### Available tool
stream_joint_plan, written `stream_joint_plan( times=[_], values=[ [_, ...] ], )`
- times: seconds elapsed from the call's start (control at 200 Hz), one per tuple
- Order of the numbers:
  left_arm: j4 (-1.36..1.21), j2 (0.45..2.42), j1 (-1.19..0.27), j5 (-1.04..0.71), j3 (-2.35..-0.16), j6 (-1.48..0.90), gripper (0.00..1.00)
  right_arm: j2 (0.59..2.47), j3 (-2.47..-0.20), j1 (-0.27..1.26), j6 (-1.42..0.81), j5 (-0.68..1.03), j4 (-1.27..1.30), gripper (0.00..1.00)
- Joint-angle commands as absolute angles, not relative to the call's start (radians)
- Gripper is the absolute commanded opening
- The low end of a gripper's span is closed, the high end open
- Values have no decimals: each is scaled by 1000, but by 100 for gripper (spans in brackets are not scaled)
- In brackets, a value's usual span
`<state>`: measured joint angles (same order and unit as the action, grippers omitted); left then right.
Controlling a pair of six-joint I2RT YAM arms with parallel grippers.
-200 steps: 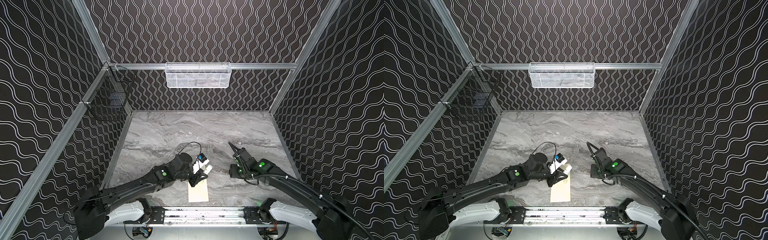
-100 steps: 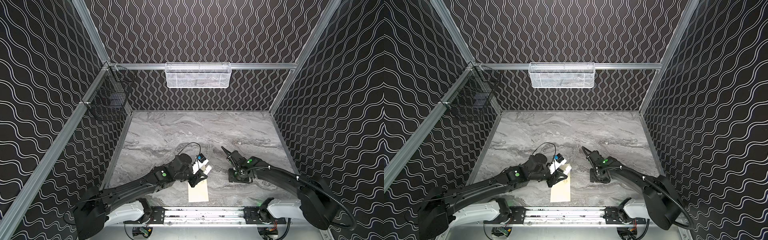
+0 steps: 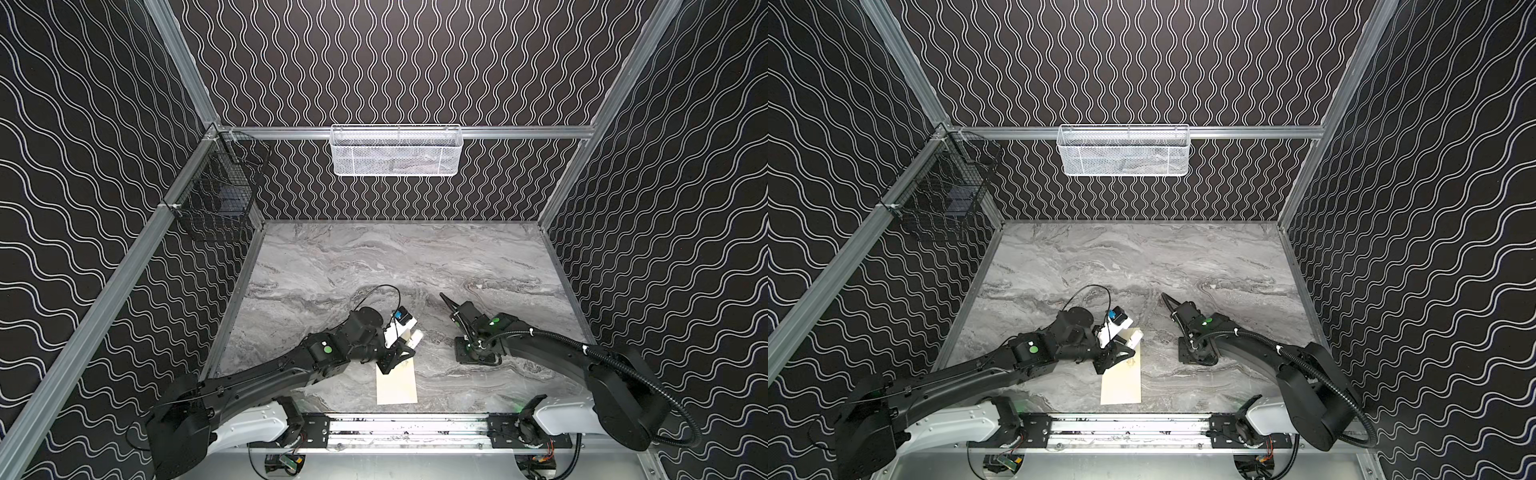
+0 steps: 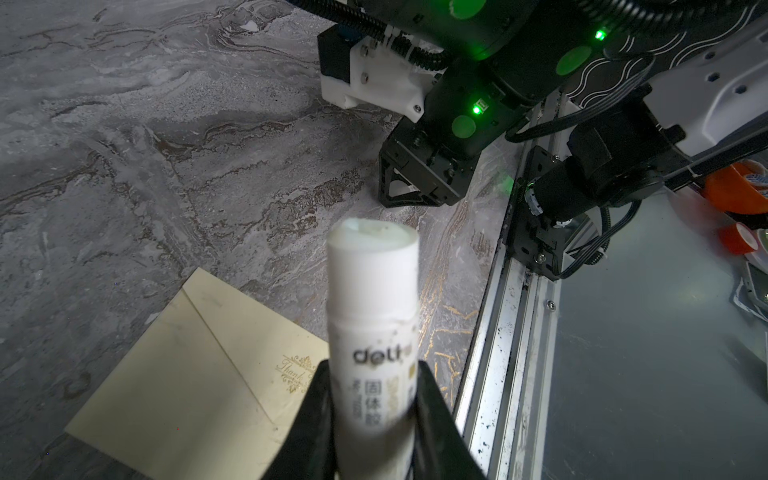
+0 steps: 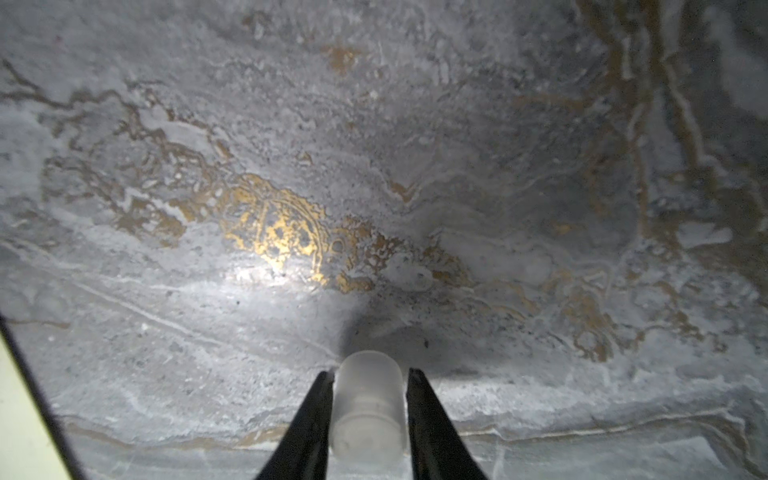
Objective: Place the letter into the envelope and seal it
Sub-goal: 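Close the right gripper on the translucent cap and lift it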
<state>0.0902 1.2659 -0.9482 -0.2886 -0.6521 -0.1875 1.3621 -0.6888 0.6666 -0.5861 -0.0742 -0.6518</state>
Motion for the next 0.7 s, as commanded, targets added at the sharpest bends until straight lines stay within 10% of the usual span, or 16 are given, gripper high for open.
stream_joint_plan(
  times=[0.0,0.696],
  values=[
    [43,1270,-946,-290,-653,-199,0,1353,-689,667,-586,-89,-653,31],
    [-2,1241,-946,-298,-650,-84,0,1041,-883,670,-368,91,-820,20]
  ],
)
